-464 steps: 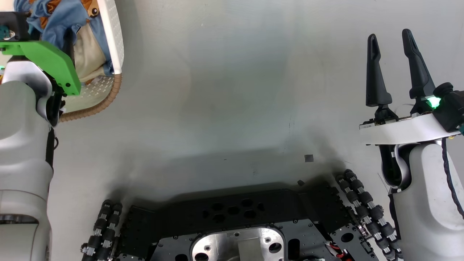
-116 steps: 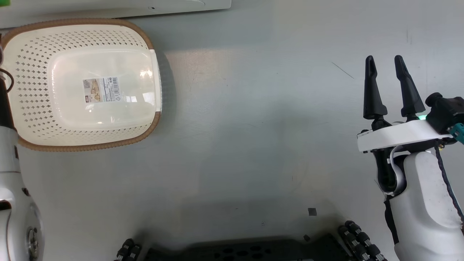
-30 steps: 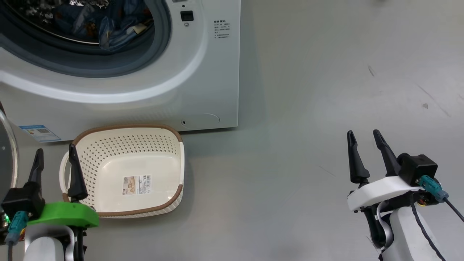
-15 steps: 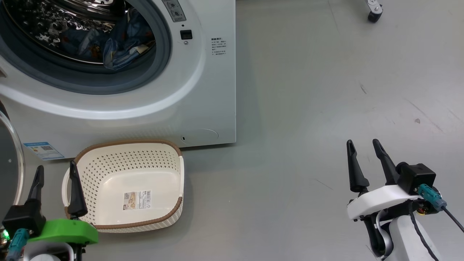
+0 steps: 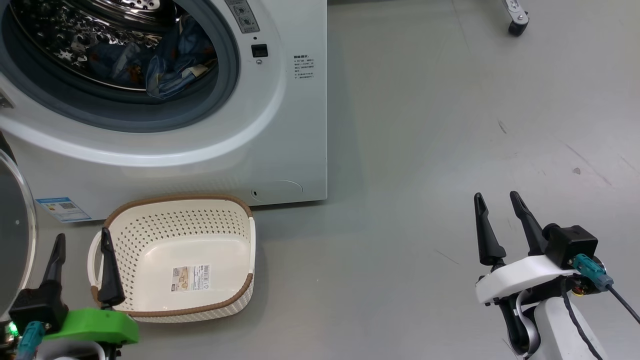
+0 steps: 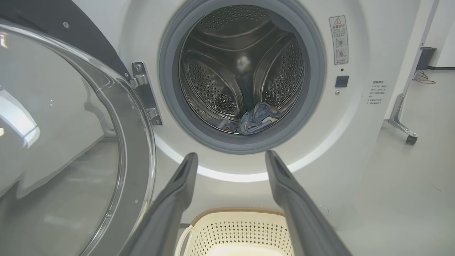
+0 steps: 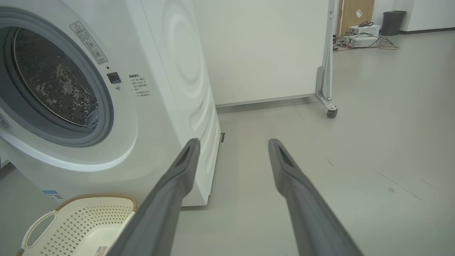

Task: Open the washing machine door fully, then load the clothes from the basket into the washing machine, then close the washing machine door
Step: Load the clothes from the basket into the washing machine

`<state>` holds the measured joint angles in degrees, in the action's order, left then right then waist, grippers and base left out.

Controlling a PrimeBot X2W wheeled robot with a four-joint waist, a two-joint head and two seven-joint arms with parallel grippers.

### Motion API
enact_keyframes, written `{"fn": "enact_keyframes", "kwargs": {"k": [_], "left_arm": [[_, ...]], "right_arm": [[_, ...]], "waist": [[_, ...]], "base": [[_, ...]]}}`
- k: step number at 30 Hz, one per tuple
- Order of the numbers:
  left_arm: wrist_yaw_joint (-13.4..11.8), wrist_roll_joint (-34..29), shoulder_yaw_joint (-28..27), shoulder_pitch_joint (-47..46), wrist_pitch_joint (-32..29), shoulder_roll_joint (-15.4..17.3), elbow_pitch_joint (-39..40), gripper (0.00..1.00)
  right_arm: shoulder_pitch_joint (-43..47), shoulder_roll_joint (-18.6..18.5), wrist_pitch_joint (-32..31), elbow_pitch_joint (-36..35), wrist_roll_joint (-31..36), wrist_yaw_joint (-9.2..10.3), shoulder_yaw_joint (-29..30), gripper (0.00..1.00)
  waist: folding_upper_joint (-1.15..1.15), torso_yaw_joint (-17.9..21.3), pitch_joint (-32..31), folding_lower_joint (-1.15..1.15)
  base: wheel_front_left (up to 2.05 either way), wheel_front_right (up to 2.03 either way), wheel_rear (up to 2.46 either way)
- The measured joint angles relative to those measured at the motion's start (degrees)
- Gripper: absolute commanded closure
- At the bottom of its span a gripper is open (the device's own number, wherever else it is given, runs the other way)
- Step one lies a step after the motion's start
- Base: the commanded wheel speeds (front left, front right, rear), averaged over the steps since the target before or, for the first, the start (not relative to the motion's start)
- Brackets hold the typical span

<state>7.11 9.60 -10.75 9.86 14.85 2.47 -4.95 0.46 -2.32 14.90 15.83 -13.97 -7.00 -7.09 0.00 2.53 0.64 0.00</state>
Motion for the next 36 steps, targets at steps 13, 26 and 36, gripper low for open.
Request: {"fn": "enact_keyframes", "kwargs": {"k": [13,26,36], "left_arm": [[0.0,-1.0,1.5,1.0,0.0,0.0,-0.1,0.00],[0.0,-1.5,2.0,2.1,-0.2,0.0,-1.7,0.00],[0.0,0.1,2.4,2.1,-0.2,0.0,-1.6,0.00]], "right_arm": [[0.1,0.0,0.0,-0.1,0.0,0.00,-0.1,0.00],[0.2,0.0,0.0,-0.2,0.0,0.00,-0.1,0.00],[0.3,0.0,0.0,-0.6,0.5,0.00,0.7,0.00]], "waist": [[0.00,-0.5,-0.4,0.00],[0.00,-0.5,-0.5,0.00],[0.00,-0.3,-0.5,0.00]], "base": [[0.00,0.00,0.00],[0.00,0.00,0.00],[0.00,0.00,0.00]]}}
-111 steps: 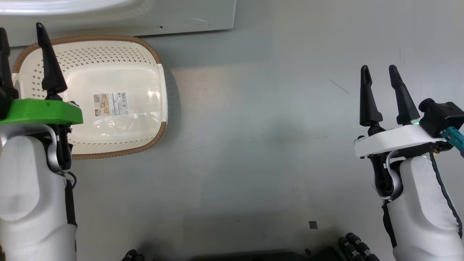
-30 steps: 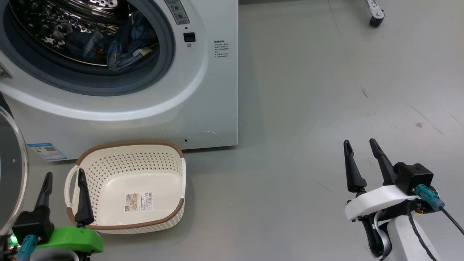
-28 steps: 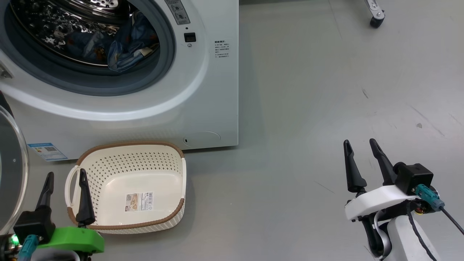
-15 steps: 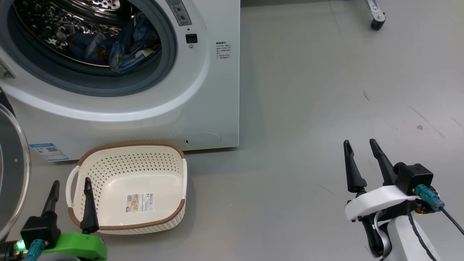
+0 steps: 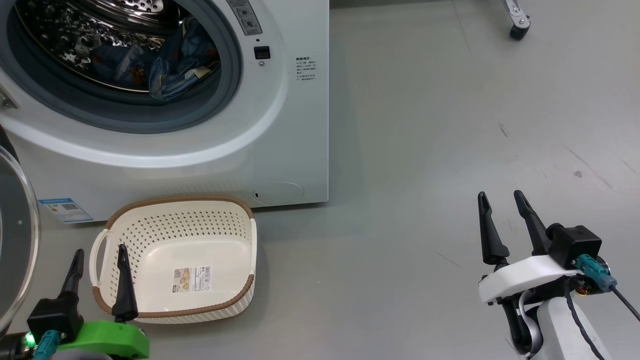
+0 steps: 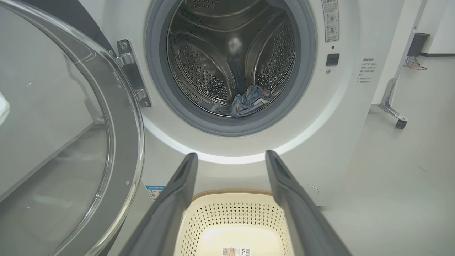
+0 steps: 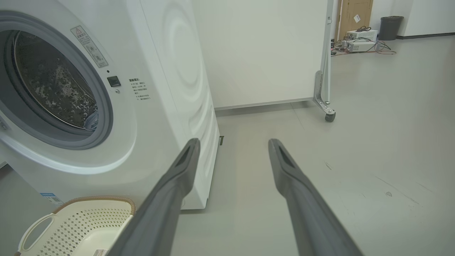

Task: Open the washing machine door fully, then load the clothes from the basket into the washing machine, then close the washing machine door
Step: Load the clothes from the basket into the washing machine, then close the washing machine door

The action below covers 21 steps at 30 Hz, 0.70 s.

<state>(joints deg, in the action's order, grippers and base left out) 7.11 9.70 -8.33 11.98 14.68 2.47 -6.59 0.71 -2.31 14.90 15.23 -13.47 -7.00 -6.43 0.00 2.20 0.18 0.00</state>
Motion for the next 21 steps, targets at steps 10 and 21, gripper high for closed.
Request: {"fn": "enact_keyframes", "kwargs": {"k": [10,21], "left_arm": [[0.0,0.0,-0.4,0.0,0.0,0.0,-0.1,0.00],[-0.2,-0.1,-0.5,0.0,0.0,0.0,0.0,0.00]], "right_arm": [[0.1,0.0,0.0,0.0,0.0,0.00,0.2,0.00],[0.3,0.0,0.0,0.0,-0.1,0.00,0.2,0.00]], "waist": [[0.00,0.2,-0.1,0.00],[0.00,0.4,-0.1,0.00]], "base": [[0.00,0.00,0.00],[0.00,0.00,0.00]]}}
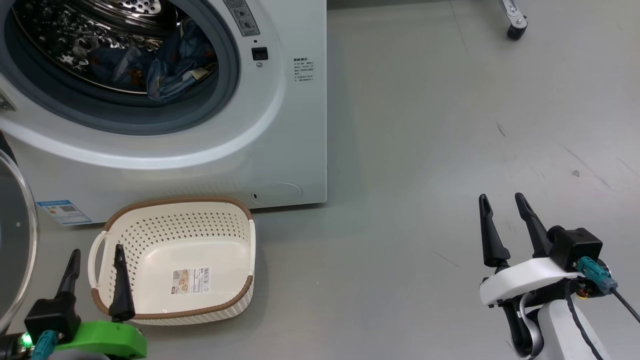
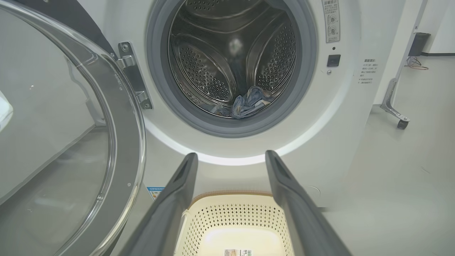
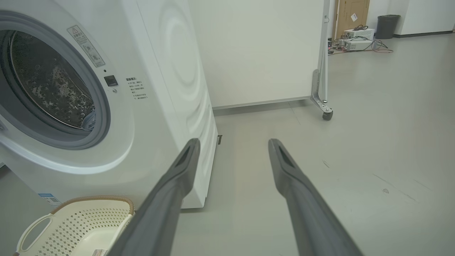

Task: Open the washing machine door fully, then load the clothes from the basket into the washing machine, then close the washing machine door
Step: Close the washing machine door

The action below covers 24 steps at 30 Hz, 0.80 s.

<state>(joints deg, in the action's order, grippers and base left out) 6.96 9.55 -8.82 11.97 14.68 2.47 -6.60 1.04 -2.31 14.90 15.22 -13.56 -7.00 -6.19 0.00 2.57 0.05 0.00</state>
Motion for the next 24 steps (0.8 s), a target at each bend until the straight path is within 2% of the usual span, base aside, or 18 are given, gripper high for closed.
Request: {"fn": "enact_keyframes", "kwargs": {"k": [12,24], "left_arm": [[-1.0,-0.5,-0.2,-0.1,0.0,0.0,0.3,0.00],[-1.0,-0.8,-0.1,-0.1,0.0,0.0,0.4,0.00]], "right_arm": [[0.6,0.0,0.0,0.0,-0.1,0.00,0.0,0.00],[0.6,0.0,0.0,0.0,-0.5,-0.01,0.2,0.00]], "waist": [[0.00,-0.1,0.3,0.00],[0.00,-0.4,0.7,0.00]], "base": [[-0.31,0.31,0.00],[-0.80,0.80,0.00]]}}
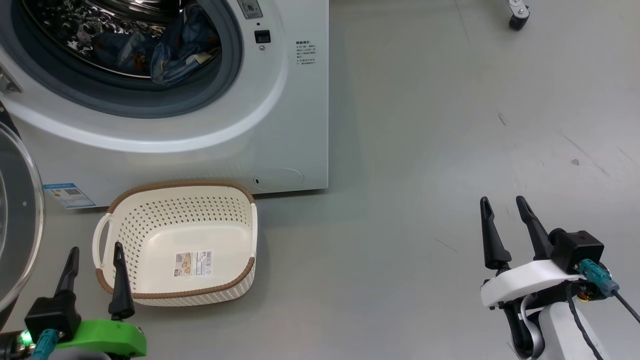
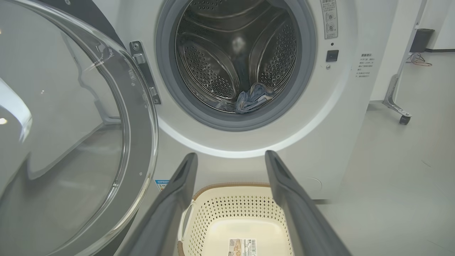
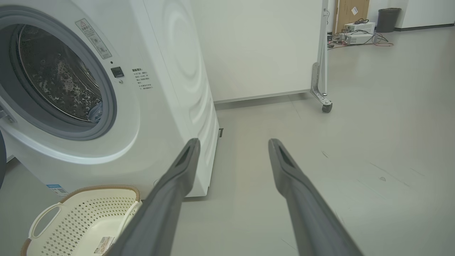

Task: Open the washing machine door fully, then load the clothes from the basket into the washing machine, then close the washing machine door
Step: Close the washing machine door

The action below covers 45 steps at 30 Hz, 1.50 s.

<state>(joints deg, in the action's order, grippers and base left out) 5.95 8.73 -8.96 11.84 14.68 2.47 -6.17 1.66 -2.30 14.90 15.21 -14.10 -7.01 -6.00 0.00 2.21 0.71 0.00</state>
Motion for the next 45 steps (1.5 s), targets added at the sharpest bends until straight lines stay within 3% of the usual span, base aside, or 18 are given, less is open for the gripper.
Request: {"fn": "enact_keyframes", "kwargs": {"k": [18,45], "left_arm": [[-0.4,-0.1,-0.1,0.0,0.0,0.0,0.8,0.00],[-0.5,-0.1,0.4,0.0,0.0,0.0,1.6,0.00]], "right_arm": [[0.0,0.0,0.0,0.0,0.0,0.00,0.4,0.00],[0.0,0.0,0.0,0.0,0.0,0.00,0.6,0.00]], "waist": [[0.00,-0.5,0.1,0.00],[0.00,-1.6,-0.4,0.00]], "base": [[-0.60,0.60,0.00],[-0.03,0.03,0.00]]}}
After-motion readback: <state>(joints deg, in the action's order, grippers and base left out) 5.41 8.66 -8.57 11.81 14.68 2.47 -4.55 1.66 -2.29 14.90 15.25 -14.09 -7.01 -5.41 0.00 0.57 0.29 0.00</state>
